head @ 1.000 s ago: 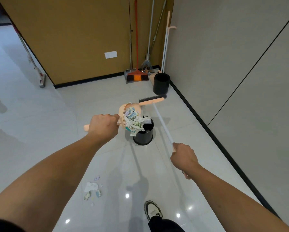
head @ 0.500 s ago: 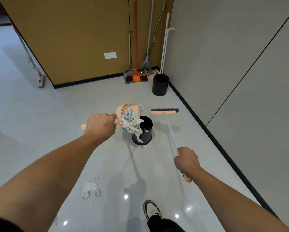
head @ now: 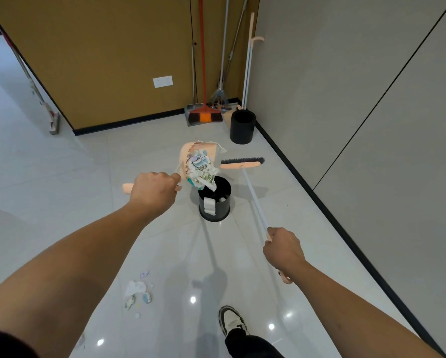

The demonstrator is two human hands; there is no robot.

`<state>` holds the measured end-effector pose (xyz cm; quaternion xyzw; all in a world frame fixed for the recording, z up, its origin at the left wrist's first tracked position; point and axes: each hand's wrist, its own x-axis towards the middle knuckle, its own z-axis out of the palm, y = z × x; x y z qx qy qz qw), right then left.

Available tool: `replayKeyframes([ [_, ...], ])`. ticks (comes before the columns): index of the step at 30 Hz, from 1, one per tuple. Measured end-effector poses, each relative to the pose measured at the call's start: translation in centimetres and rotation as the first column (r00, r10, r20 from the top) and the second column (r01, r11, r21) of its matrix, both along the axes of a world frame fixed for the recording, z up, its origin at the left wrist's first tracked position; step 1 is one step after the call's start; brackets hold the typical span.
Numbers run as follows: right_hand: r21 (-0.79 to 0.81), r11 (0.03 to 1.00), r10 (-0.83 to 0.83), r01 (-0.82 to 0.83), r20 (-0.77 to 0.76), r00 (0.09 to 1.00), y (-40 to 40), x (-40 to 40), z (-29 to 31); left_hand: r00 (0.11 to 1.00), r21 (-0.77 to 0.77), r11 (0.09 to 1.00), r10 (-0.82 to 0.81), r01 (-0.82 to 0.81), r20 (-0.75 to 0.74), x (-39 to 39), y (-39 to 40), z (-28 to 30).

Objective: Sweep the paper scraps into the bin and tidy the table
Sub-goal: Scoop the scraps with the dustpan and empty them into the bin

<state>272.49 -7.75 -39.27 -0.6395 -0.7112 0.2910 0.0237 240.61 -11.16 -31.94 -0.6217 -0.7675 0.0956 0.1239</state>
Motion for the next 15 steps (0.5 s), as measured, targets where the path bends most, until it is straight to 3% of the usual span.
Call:
replayKeyframes([
  [4,-0.019,1.0,-0.025,0.025,0.001,1.0,0.2,0.4,-0.6,0.999,0.039,0.998,0.045,-0.046,0.029,0.6,0.5,-0.7],
  [8,-0.028,0.999,-0.045,0.045,-0.003,0.999,0.6,1.0,-0.9,0.999,-0.068,0.997,-0.041,0.039,-0.027,1.2,0.8,-2.2],
  [15,-0.02,0.999,-0.036,0.037,0.016,0.999,1.1,1.4,-1.3,0.996,-0.104,0.993,-0.065,0.058,-0.059,1.6,0.6,-4.1],
])
